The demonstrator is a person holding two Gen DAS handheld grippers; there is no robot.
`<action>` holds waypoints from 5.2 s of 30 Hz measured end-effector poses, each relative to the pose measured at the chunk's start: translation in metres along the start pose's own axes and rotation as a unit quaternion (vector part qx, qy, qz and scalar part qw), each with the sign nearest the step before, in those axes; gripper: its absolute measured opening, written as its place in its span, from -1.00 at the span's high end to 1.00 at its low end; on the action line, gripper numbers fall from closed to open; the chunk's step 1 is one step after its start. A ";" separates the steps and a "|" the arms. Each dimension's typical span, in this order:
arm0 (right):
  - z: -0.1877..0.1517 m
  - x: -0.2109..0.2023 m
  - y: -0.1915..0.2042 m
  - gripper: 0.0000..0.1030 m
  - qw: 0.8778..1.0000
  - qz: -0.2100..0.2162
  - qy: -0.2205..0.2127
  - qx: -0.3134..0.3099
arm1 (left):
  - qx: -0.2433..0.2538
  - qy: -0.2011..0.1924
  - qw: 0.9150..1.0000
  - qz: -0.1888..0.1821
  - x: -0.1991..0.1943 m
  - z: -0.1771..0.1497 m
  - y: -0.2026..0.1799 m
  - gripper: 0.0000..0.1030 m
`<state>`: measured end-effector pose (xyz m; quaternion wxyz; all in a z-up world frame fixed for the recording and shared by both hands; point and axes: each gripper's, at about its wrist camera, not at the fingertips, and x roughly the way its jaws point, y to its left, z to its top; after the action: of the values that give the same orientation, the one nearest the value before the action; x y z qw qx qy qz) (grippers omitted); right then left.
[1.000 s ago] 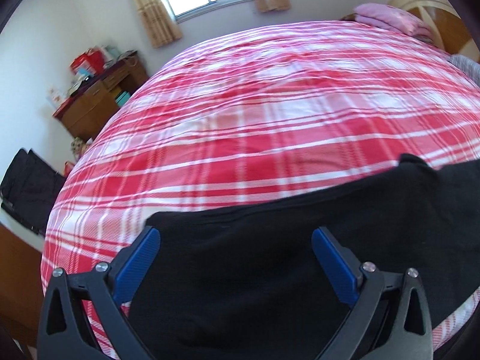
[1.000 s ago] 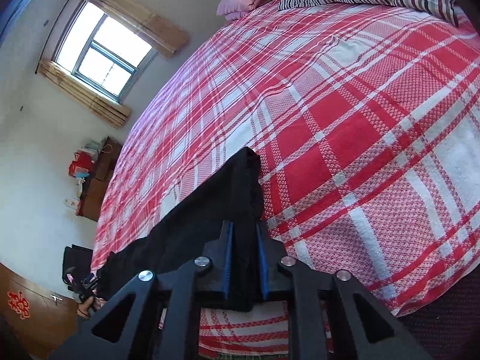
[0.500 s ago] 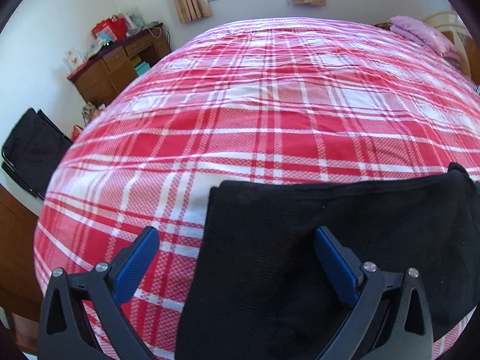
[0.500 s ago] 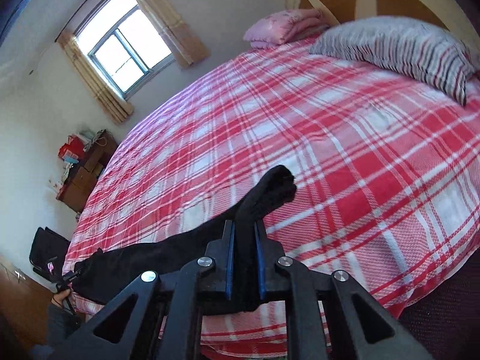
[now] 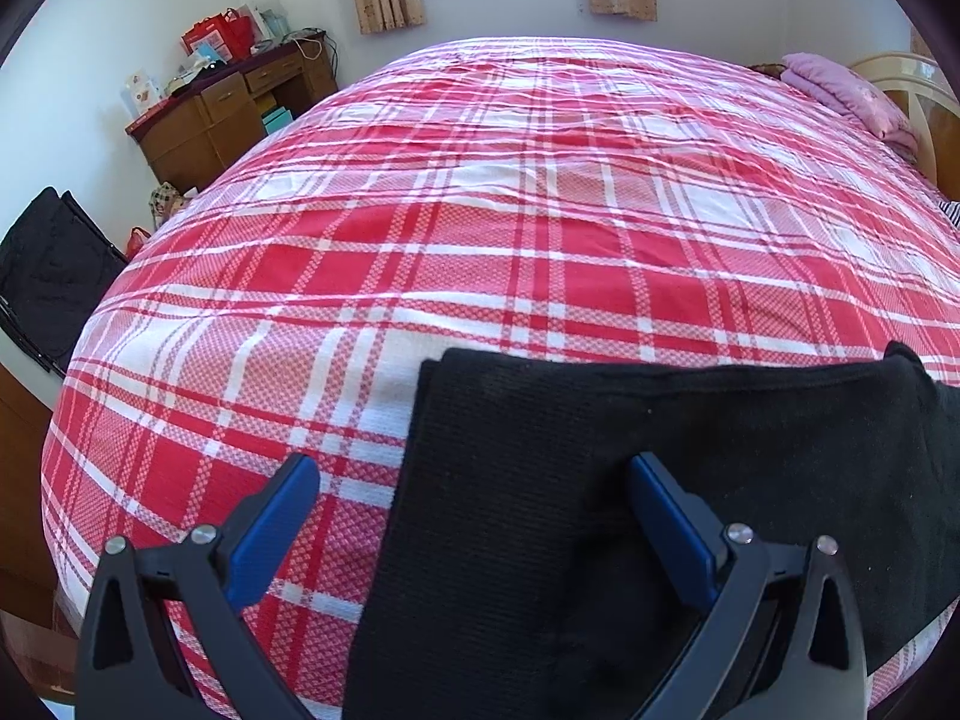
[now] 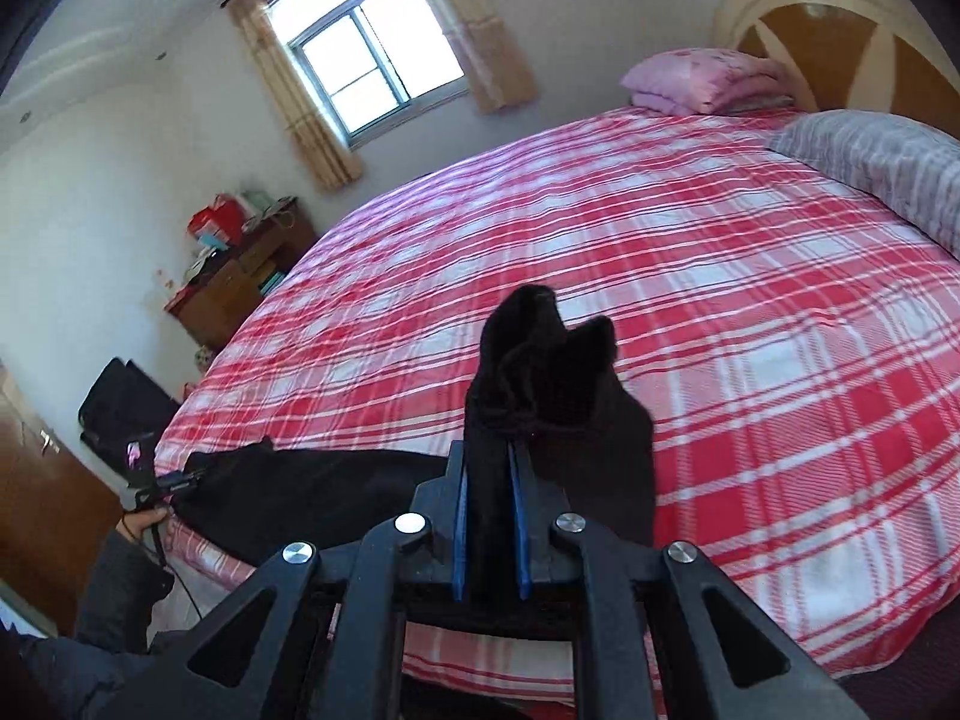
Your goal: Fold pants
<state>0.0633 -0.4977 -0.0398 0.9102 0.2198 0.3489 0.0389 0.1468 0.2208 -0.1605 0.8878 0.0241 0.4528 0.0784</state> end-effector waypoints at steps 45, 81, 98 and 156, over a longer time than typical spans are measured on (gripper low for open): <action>-0.081 0.225 0.191 0.25 0.950 0.100 0.228 -0.190 | 0.046 -0.048 0.998 0.001 -0.044 0.012 -0.040 -1.00; 0.010 0.133 -0.007 -0.02 0.995 0.006 0.070 0.077 | 0.162 0.018 0.933 -0.320 -0.086 -0.024 -0.280 0.79; -0.019 0.158 0.038 -0.03 0.983 0.078 0.161 -0.024 | 0.110 0.030 0.939 -0.325 -0.063 -0.027 -0.245 0.48; -0.086 0.247 0.227 -0.10 0.934 -0.014 0.145 -0.327 | 0.120 -0.053 0.986 -0.104 -0.084 0.006 -0.151 -0.91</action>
<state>0.2115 -0.2059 -0.1521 0.8719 -0.1032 0.4477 0.1695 0.1208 0.0579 -0.1067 0.9045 0.0871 0.4115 -0.0702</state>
